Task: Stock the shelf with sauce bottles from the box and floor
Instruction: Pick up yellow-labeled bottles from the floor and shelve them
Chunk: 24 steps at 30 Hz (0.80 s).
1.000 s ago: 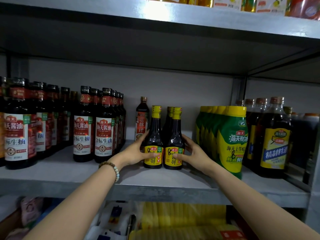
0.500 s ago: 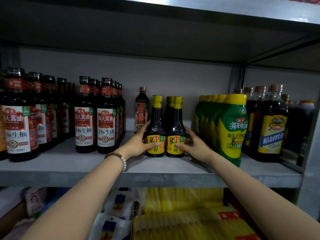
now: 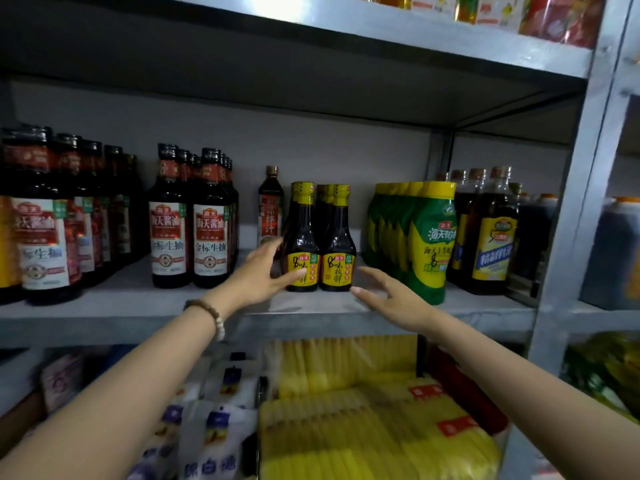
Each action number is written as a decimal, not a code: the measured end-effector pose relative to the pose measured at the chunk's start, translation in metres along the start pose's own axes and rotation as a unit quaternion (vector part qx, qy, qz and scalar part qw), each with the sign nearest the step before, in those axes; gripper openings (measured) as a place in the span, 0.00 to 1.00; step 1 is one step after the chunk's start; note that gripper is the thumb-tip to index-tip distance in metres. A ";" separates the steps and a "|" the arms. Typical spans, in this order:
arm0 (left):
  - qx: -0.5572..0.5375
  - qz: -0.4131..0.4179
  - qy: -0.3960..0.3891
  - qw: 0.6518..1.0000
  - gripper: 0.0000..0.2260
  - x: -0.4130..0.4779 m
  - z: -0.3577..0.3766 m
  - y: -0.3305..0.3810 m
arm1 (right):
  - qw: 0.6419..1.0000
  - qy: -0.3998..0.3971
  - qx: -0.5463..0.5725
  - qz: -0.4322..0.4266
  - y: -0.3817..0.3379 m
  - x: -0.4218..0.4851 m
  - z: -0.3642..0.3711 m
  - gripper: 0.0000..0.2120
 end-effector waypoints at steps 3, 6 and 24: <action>0.079 -0.044 -0.039 0.995 0.45 -0.051 -0.007 0.011 | 0.997 -0.015 -0.076 0.014 -0.011 -0.024 0.013 0.28; 0.127 -0.074 -0.060 0.987 0.38 -0.105 -0.002 0.023 | 0.986 -0.011 -0.166 0.005 -0.021 -0.048 0.033 0.27; 0.131 -0.258 -0.179 0.940 0.31 -0.385 0.077 -0.049 | 0.967 -0.233 -0.098 -0.039 -0.092 -0.155 0.241 0.32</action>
Point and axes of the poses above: each hand's wrist, its own x-axis towards the middle knuckle, its own z-axis out of the palm, y = z × x, the point moved 2 cm from there along x, towards the middle knuckle, and after that the axes turned 12 degrees about -y, right-handed, at the moved point
